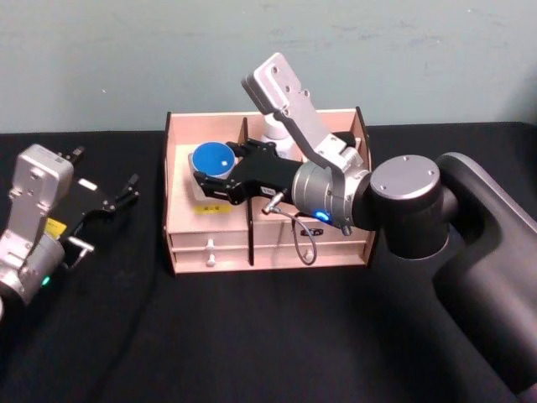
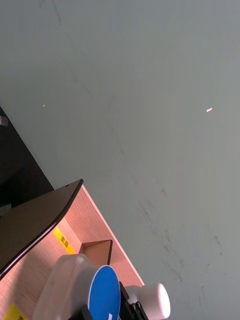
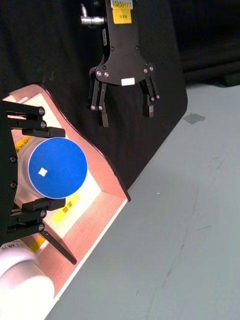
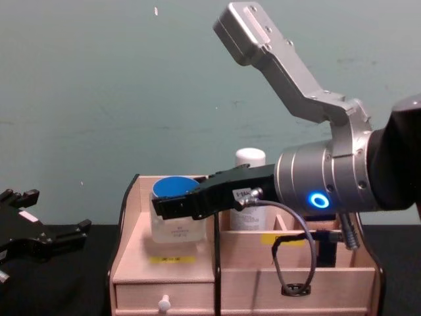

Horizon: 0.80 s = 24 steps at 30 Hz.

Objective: Pick up the facial cleanser and watermelon frost from the table and place them into the tiered storage box.

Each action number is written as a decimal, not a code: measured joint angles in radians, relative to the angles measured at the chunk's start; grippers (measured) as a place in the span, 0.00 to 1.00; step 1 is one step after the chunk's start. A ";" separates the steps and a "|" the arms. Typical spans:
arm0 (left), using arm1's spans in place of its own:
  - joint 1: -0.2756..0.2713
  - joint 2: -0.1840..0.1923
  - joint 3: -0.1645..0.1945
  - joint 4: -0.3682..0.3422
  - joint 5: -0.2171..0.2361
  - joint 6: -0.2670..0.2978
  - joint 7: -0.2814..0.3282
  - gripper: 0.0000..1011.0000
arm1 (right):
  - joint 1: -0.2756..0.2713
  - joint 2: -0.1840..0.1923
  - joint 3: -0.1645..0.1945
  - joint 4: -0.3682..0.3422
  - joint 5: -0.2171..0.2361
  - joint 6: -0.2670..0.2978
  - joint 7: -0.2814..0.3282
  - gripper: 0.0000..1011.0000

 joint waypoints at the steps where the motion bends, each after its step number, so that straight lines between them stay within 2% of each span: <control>1: 0.000 0.000 0.000 0.000 0.000 0.000 0.000 0.99 | 0.002 -0.001 0.000 0.004 0.000 0.000 0.000 0.72; 12: 0.000 0.000 0.000 0.000 0.000 0.000 0.000 0.99 | 0.030 -0.026 0.003 0.071 -0.003 -0.014 0.005 0.72; 24: 0.000 0.000 0.000 0.000 0.000 0.000 0.000 0.99 | 0.040 -0.036 -0.003 0.102 -0.007 -0.019 0.012 0.72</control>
